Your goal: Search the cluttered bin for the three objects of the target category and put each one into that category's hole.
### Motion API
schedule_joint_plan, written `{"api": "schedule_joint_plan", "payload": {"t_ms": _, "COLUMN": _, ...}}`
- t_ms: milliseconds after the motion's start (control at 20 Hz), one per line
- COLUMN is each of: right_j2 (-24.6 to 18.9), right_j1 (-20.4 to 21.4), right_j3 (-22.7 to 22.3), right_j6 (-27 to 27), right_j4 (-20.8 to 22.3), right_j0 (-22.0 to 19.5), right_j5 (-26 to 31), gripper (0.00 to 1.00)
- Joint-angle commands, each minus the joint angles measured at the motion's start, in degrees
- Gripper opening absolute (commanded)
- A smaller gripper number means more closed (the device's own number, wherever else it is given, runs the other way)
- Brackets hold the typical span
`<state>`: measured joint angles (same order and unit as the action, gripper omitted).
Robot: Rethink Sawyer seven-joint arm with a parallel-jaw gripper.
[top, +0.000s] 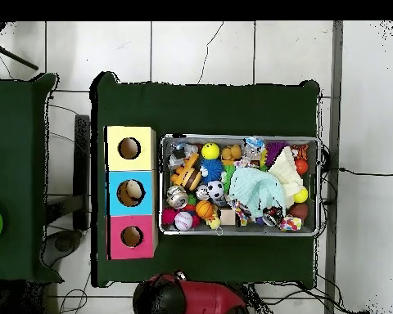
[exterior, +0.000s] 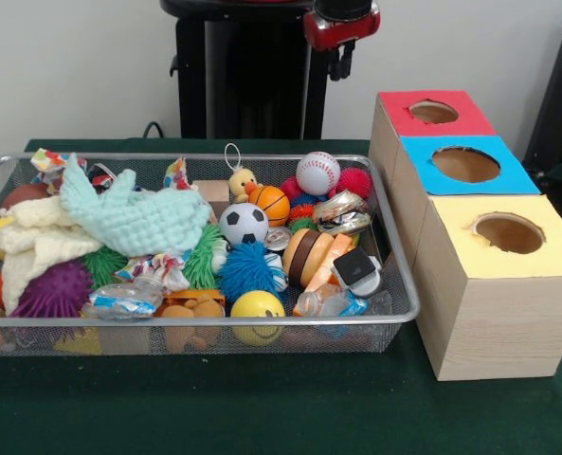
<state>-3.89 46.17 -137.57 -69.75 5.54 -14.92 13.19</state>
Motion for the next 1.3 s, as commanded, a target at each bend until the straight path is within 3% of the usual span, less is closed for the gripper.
{"api": "schedule_joint_plan", "payload": {"t_ms": 50, "right_j2": 8.95, "right_j1": 4.63, "right_j3": 2.16, "right_j6": -12.35, "right_j4": 2.44, "right_j0": 9.13, "right_j5": 5.92, "gripper": 0.00}}
{"api": "schedule_joint_plan", "payload": {"t_ms": 200, "right_j2": 12.61, "right_j1": 10.71, "right_j3": 3.06, "right_j6": -13.03, "right_j4": 1.17, "right_j0": 14.62, "right_j5": 15.22, "gripper": 0.00}}
{"api": "schedule_joint_plan", "payload": {"t_ms": 350, "right_j2": 14.56, "right_j1": 9.76, "right_j3": 4.66, "right_j6": -15.18, "right_j4": 0.13, "right_j0": 19.26, "right_j5": 17.31, "gripper": 0.00}}
{"api": "schedule_joint_plan", "payload": {"t_ms": 550, "right_j2": 12.21, "right_j1": -6.33, "right_j3": 6.77, "right_j6": -17.79, "right_j4": -0.96, "right_j0": 19.72, "right_j5": -0.18, "gripper": 0.00}}
{"api": "schedule_joint_plan", "payload": {"t_ms": 800, "right_j2": 9.25, "right_j1": -24.04, "right_j3": 13.67, "right_j6": -17.04, "right_j4": -3.78, "right_j0": 18.60, "right_j5": -11.90, "gripper": 0.00}}
{"api": "schedule_joint_plan", "payload": {"t_ms": 1050, "right_j2": 10.63, "right_j1": -32.24, "right_j3": 18.44, "right_j6": -17.80, "right_j4": -6.73, "right_j0": 21.30, "right_j5": -18.72, "gripper": 0.00}}
{"api": "schedule_joint_plan", "payload": {"t_ms": 1300, "right_j2": 8.65, "right_j1": -39.17, "right_j3": 22.24, "right_j6": -16.89, "right_j4": -11.31, "right_j0": 19.67, "right_j5": -18.59, "gripper": 0.00}}
